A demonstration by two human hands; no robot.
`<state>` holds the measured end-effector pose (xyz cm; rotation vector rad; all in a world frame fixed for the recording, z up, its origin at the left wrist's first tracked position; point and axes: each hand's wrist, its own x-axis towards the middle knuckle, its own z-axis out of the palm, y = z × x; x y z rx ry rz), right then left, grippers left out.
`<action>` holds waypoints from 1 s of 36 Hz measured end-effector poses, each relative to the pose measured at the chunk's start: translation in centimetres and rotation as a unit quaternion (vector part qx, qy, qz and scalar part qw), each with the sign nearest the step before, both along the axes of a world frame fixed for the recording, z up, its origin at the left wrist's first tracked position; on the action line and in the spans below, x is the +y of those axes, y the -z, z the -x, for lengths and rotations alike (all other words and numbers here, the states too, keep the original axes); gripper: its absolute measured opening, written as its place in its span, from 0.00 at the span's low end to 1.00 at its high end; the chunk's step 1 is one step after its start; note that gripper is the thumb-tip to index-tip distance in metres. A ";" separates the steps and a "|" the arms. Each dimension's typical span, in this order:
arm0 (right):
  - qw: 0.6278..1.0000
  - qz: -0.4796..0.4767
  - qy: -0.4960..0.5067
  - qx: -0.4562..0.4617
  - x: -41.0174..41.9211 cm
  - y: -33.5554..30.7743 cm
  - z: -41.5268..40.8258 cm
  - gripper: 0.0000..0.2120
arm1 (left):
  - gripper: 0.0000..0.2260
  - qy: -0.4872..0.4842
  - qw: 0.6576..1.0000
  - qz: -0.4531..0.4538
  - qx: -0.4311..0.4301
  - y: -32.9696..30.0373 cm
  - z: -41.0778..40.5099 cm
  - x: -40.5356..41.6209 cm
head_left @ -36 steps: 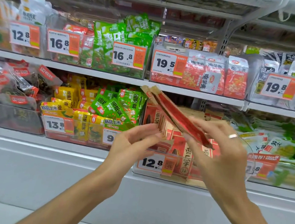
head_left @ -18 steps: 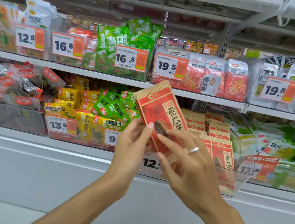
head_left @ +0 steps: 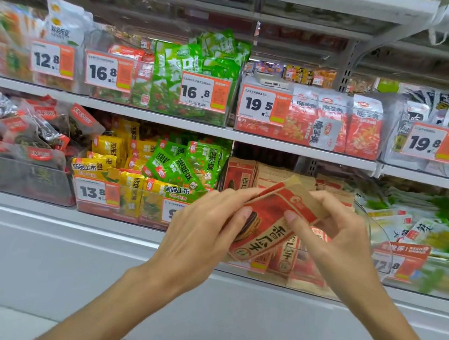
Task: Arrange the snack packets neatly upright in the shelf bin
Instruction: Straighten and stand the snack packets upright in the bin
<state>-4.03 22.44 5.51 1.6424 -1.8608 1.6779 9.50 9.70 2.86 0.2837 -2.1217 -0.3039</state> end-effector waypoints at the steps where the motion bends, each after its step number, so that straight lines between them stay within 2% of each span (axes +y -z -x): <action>1: 1.000 -0.001 -0.011 -0.002 0.0 -0.1 0.1 0.11 | 0.15 -0.004 1.000 0.008 -0.002 0.2 0.0 -0.1; 5: 0.999 0.032 -0.012 0.013 -0.1 -1.0 0.7 0.13 | 0.15 -0.047 0.997 0.037 0.052 0.2 -0.2 -1.3; 9: 0.995 0.093 0.035 0.017 -0.5 -2.9 1.8 0.12 | 0.17 -0.119 0.986 -0.012 0.115 0.8 -0.7 -5.1; 11: 0.992 0.115 0.050 0.024 -0.9 -3.8 2.4 0.12 | 0.17 -0.154 0.982 -0.019 0.105 1.6 -0.4 -6.9; 14: 0.989 0.120 0.070 0.060 -2.5 -4.9 3.4 0.09 | 0.16 -0.195 0.979 0.026 0.051 3.3 1.0 -9.3; 18: 0.972 0.109 0.113 0.176 -5.8 -5.4 5.0 0.11 | 0.16 -0.191 0.978 0.078 -0.002 6.2 3.6 -12.7; 22: 0.958 0.056 0.116 0.255 -9.1 -4.7 6.7 0.10 | 0.16 -0.181 0.975 0.131 -0.012 8.6 5.5 -14.9; 25: 0.953 0.023 0.110 0.282 -11.2 -4.0 7.6 0.10 | 0.16 -0.169 0.975 0.143 0.013 9.6 6.4 -16.2; 29: 0.948 -0.046 0.089 0.302 -13.6 -3.0 8.8 0.10 | 0.15 -0.148 0.976 0.152 0.050 10.1 6.8 -17.3; 33: 0.938 -0.181 0.046 0.293 -15.3 -2.0 10.0 0.10 | 0.14 -0.174 0.973 0.138 0.065 10.7 7.1 -17.4; 36: 0.929 -0.245 0.041 0.275 -15.8 -2.4 10.6 0.09 | 0.13 -0.175 0.975 0.123 0.065 10.9 7.4 -17.5</action>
